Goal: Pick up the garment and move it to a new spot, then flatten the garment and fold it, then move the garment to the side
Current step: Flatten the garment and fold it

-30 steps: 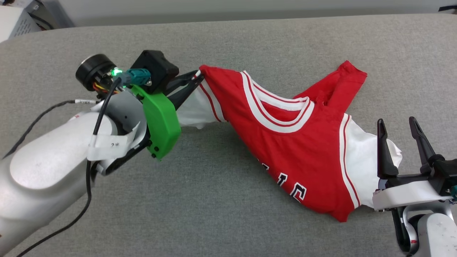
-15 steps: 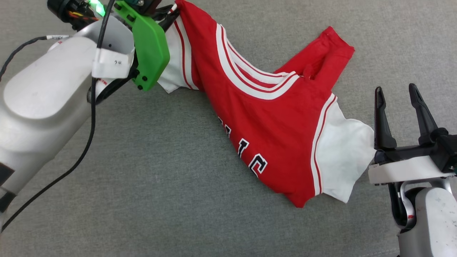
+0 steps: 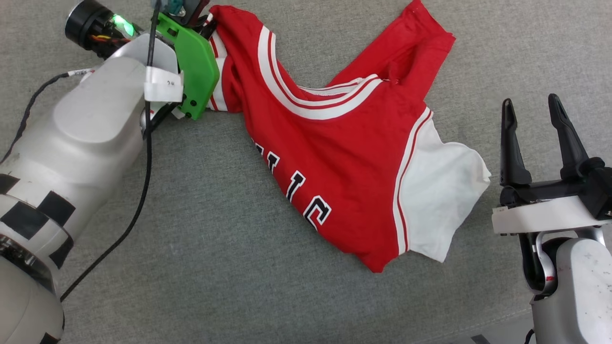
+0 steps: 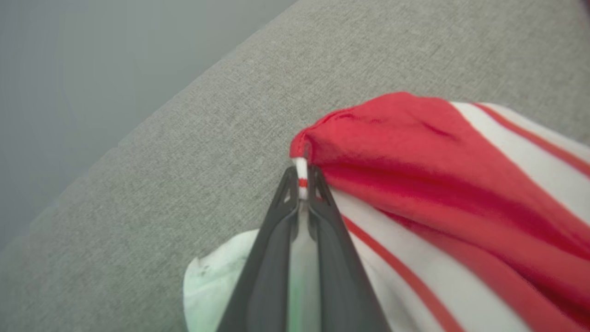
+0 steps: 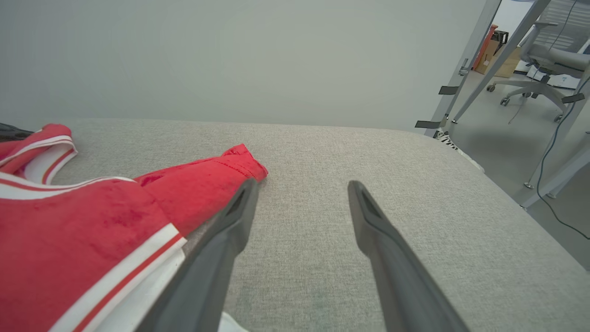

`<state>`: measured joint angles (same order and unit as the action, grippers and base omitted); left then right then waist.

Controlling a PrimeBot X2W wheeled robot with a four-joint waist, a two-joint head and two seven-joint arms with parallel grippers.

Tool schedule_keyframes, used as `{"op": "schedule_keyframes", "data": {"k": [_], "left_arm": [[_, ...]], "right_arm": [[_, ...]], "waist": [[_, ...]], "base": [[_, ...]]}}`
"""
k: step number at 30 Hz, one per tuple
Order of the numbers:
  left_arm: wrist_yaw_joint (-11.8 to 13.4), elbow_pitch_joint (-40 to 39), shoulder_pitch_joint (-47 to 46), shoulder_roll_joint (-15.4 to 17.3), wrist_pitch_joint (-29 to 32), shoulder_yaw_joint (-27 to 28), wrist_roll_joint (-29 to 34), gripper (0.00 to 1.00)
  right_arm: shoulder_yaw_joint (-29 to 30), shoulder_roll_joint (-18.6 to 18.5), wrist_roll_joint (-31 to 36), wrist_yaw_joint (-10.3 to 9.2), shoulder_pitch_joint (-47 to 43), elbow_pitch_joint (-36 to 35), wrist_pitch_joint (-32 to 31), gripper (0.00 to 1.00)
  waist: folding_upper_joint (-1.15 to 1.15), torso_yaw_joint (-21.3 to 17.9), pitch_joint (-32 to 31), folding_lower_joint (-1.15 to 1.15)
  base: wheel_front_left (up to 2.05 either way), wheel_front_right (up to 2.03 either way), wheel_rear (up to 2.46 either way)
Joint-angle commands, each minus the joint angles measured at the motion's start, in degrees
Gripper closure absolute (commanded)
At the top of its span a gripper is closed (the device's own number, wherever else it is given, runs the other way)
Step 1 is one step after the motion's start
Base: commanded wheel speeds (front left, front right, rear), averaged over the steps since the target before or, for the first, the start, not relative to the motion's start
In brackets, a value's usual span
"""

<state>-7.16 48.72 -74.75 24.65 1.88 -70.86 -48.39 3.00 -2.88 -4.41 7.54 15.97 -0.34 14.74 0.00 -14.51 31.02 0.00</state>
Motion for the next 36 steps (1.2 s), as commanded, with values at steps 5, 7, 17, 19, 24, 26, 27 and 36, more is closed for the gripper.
{"op": "schedule_keyframes", "data": {"k": [5, 7, 17, 19, 24, 26, 27, 36], "left_arm": [[-0.3, 2.2, 1.8, -1.2, -6.3, -1.2, -0.9, 0.0], [-0.3, 2.5, 2.0, -1.4, -10.8, -1.0, -1.1, 0.0], [9.6, -15.3, 11.2, 3.6, -16.9, 15.7, 5.4, 0.0], [12.8, -21.7, 16.9, 5.3, -16.9, 21.2, 7.9, 0.0], [19.6, -34.8, 32.2, 7.2, -16.9, 32.5, 13.9, 0.0], [22.6, -40.0, 40.2, 7.2, -16.9, 38.0, 17.2, 0.0], [23.5, -41.6, 43.0, 7.1, -16.9, 39.9, 18.5, 0.0], [25.1, -48.2, 60.6, 2.2, -16.9, 50.8, 25.5, 0.0]], "right_arm": [[0.3, 0.0, 0.3, -0.05, 0.6, -0.6, 0.3, 0.0], [0.4, 0.0, 0.5, -0.05, 0.4, -0.7, 0.3, 0.0], [1.3, -5.2, 2.3, -0.05, -1.6, -0.8, 0.3, 0.0], [0.6, -8.1, 1.8, -0.05, -1.6, 0.0, -0.1, 0.0], [-4.1, -16.5, -2.7, -0.05, -0.7, 0.0, -7.9, 0.0], [-7.6, -21.9, -7.9, -0.05, 0.3, -0.9, -14.4, 0.0], [-9.1, -24.2, -10.0, -0.05, 0.6, -1.3, -17.0, 0.0], [-21.0, -39.4, -28.2, -0.05, 1.8, -4.4, -42.8, 0.0]], "waist": [[0.0, 1.1, -1.0, 0.0], [0.0, 1.7, -2.3, 0.0], [0.0, 6.6, -10.2, 0.0], [0.0, 7.6, -11.6, 0.0], [0.0, 9.4, -14.8, 0.0], [0.0, 10.0, -16.3, 0.0], [0.0, 10.2, -16.7, 0.0], [0.0, 12.1, -18.6, 0.0]], "base": [[0.0, 0.0, 0.0], [0.0, 0.0, 0.0], [0.0, 0.0, 0.0], [0.0, 0.0, 0.0], [0.0, 0.0, 0.0], [0.0, 0.0, 0.0], [0.0, 0.0, 0.0], [0.0, 0.0, 0.0]]}}
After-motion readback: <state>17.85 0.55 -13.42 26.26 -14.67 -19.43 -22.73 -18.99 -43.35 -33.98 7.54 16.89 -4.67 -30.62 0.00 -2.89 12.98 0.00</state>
